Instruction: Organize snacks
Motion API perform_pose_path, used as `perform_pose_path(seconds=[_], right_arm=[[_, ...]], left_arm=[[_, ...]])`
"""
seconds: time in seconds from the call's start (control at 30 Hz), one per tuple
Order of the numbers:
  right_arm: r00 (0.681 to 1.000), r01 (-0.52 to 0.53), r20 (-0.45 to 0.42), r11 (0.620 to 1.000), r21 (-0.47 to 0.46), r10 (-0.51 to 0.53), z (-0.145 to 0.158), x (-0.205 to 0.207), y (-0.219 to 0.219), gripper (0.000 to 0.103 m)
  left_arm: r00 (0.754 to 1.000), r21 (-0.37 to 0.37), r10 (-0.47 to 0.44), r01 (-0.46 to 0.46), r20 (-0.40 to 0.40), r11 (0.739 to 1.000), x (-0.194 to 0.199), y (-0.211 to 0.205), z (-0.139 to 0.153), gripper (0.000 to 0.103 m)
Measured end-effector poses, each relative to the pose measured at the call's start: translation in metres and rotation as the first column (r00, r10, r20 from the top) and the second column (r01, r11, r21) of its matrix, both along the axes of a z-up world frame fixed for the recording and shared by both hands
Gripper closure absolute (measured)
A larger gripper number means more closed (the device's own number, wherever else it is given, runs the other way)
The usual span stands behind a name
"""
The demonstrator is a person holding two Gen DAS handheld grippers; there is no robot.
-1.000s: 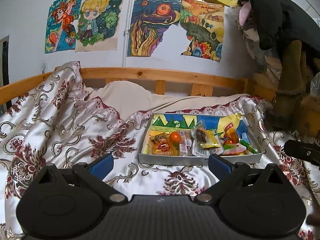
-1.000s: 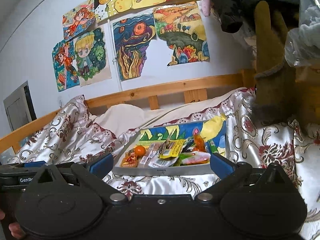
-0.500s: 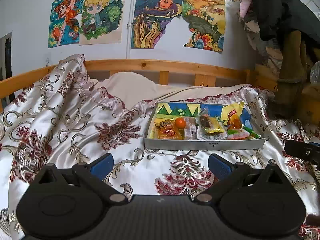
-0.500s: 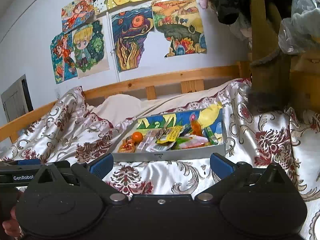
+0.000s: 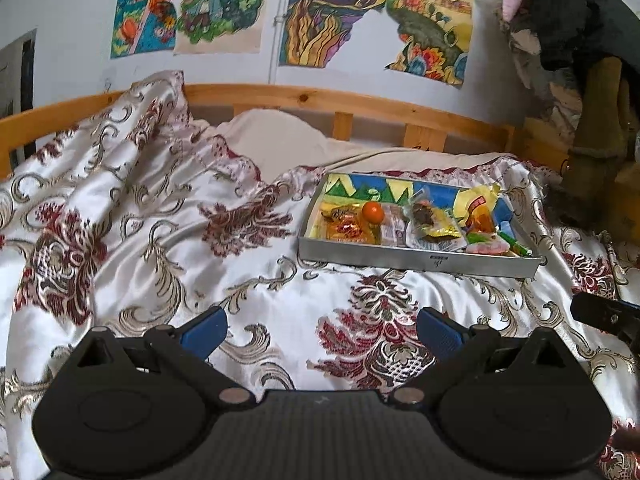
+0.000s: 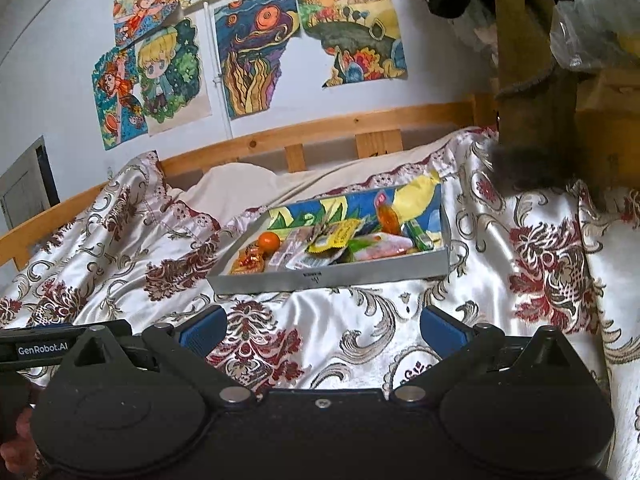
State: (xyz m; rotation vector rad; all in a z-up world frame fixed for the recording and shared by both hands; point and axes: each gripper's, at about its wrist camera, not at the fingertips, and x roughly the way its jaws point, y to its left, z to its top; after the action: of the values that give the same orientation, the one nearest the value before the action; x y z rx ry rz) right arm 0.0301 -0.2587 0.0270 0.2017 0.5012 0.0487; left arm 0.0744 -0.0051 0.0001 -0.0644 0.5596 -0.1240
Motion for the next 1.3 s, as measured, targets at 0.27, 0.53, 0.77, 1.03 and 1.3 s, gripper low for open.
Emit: perform_pose_path(seconds=[0.27, 0.53, 0.77, 1.03, 1.3], right_arm=[[0.998, 0.012, -0.065, 1.0, 0.0, -0.011, -0.016, 0.005, 0.003, 0.001], [0.998, 0.012, -0.06, 1.0, -0.015, -0.013, -0.021, 0.003, 0.005, 0.001], [0.999, 0.007, -0.053, 1.0, -0.025, -0.009, -0.022, 0.003, 0.007, 0.001], [0.999, 0.009, -0.052, 1.0, -0.023, -0.01, -0.021, 0.002, 0.007, 0.001], [0.999, 0.012, -0.053, 1.0, -0.023, -0.013, -0.02, 0.002, 0.006, 0.001]], left_arm=[[1.0, 0.008, 0.002, -0.002, -0.007, 1.0, 0.0, -0.003, -0.009, 0.0], [1.0, 0.02, -0.017, 0.017, -0.006, 1.0, -0.003, -0.009, -0.015, 0.0], [1.0, 0.022, -0.021, 0.021, -0.001, 1.0, -0.004, -0.01, -0.015, 0.0], [1.0, 0.017, -0.02, 0.02, -0.003, 1.0, -0.003, -0.009, -0.015, 0.0], [1.0, 0.015, -0.018, 0.018, -0.003, 1.0, -0.003, -0.009, -0.015, 0.0]])
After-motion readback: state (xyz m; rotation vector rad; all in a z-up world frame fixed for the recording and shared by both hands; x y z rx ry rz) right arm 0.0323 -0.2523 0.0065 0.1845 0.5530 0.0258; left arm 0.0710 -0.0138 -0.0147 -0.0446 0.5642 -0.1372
